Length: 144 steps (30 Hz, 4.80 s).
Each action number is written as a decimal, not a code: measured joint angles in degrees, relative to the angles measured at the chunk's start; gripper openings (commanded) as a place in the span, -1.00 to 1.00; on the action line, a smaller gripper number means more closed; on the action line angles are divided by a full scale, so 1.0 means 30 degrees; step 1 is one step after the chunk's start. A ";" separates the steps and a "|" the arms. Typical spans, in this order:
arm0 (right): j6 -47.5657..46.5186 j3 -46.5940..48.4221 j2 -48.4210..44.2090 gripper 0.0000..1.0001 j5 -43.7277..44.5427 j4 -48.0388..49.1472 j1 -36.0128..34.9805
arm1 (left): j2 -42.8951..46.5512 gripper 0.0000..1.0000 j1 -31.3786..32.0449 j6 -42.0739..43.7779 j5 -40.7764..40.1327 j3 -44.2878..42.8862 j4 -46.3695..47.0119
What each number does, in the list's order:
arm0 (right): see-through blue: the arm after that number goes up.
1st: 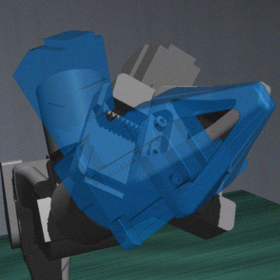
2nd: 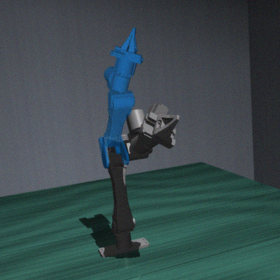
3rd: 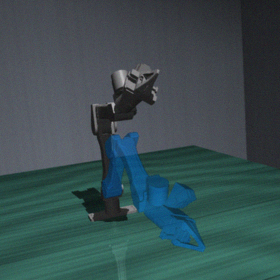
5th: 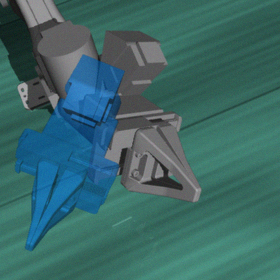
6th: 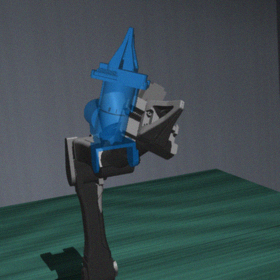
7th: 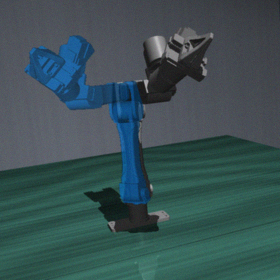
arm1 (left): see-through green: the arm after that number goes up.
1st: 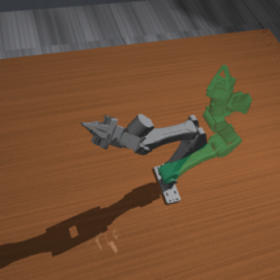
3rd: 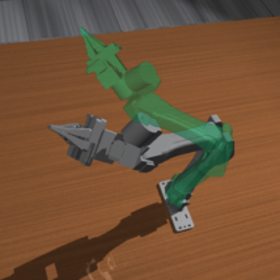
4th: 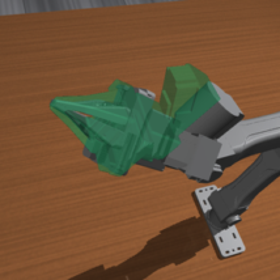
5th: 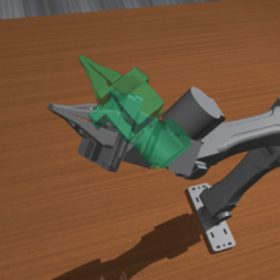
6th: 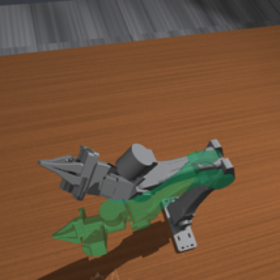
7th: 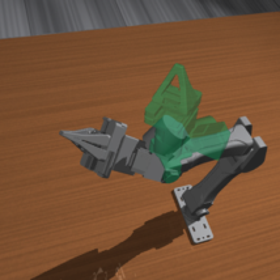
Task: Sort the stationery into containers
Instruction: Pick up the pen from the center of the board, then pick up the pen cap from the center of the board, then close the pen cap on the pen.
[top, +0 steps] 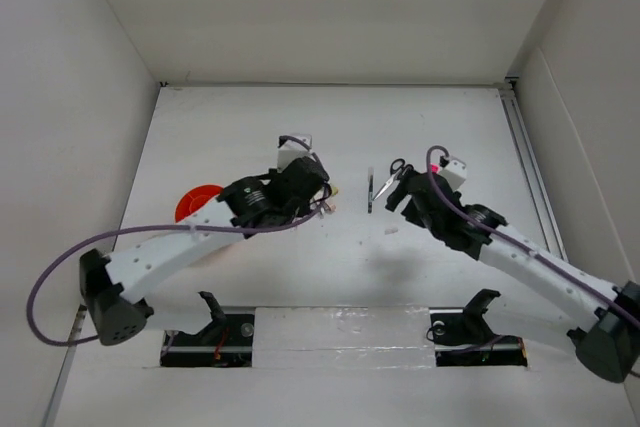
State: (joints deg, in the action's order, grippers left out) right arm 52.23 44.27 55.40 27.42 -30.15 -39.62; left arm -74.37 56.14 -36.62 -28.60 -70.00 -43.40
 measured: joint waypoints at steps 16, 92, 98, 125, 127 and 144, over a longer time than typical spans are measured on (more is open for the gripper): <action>0.8116 0.2193 0.6470 0.61 0.1195 -0.0845 -0.2331 | 0.9012 -1.00 -0.0124 0.3803 0.3504 0.3497 0.2812; 1.0987 0.6215 1.5679 -0.41 -0.1756 -0.4539 0.0707 | 1.1387 -1.00 0.0539 0.4182 0.5319 0.4765 0.3810; 1.0513 0.6390 1.5883 -0.78 -0.1778 -0.4896 0.0685 | 1.1890 -1.00 0.0539 0.4160 0.5166 0.4765 0.3810; -0.1027 0.4466 0.5748 -1.00 -0.1348 0.1370 -0.0015 | 0.9493 -1.00 0.0539 0.5187 0.9814 0.4758 0.5136; -0.3220 0.4583 0.4022 -1.00 -0.1967 0.2987 0.0211 | 0.8422 -1.00 0.0342 0.5472 1.1577 0.4758 0.5799; -0.6645 0.2390 0.1428 -1.00 -1.2925 1.5431 0.0787 | 1.1511 -1.00 -0.0058 0.5544 1.6932 0.5858 0.8699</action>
State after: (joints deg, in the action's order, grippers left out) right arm 32.29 51.44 59.68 -11.35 16.14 -37.26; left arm -39.83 55.96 -19.99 22.20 -52.42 -17.30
